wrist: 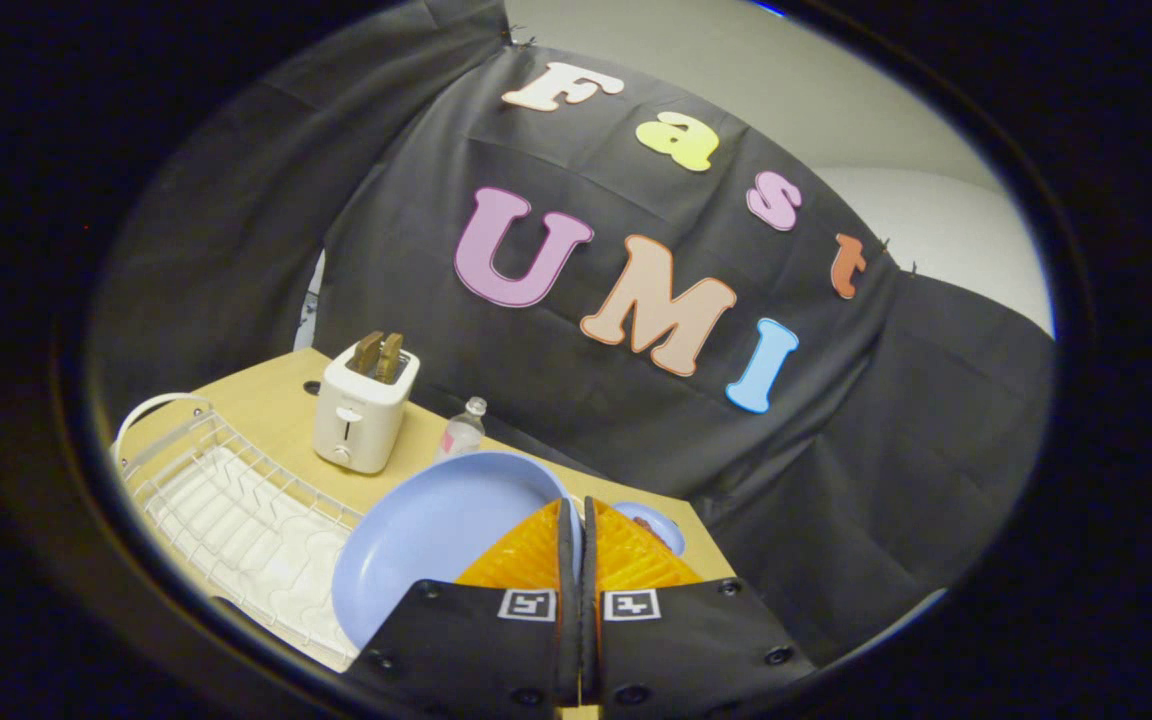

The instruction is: Take the plate from the dish rack, then take the spoon from the basket and place it into the plate.

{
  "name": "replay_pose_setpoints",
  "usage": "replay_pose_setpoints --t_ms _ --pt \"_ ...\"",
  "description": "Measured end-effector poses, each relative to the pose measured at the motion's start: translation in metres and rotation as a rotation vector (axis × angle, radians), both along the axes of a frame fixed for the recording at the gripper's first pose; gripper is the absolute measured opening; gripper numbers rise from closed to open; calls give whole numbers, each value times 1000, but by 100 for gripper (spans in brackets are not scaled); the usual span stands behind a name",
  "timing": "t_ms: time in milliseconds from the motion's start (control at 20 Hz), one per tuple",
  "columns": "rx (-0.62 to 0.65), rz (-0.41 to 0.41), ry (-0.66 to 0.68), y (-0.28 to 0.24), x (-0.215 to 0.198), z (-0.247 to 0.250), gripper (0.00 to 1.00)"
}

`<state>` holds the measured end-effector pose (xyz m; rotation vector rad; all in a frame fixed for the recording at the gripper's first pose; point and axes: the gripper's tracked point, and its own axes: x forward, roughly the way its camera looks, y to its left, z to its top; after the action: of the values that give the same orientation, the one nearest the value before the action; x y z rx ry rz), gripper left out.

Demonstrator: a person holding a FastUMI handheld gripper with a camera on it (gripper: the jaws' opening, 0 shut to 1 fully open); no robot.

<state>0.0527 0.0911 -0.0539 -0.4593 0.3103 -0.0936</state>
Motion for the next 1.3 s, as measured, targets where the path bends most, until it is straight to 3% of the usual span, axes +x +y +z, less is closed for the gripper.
replay_pose_setpoints --t_ms 600,1300 --pt "153 0 -51 -89 -34 30 4" --pt "293 10 33 -166 -70 -17 4"
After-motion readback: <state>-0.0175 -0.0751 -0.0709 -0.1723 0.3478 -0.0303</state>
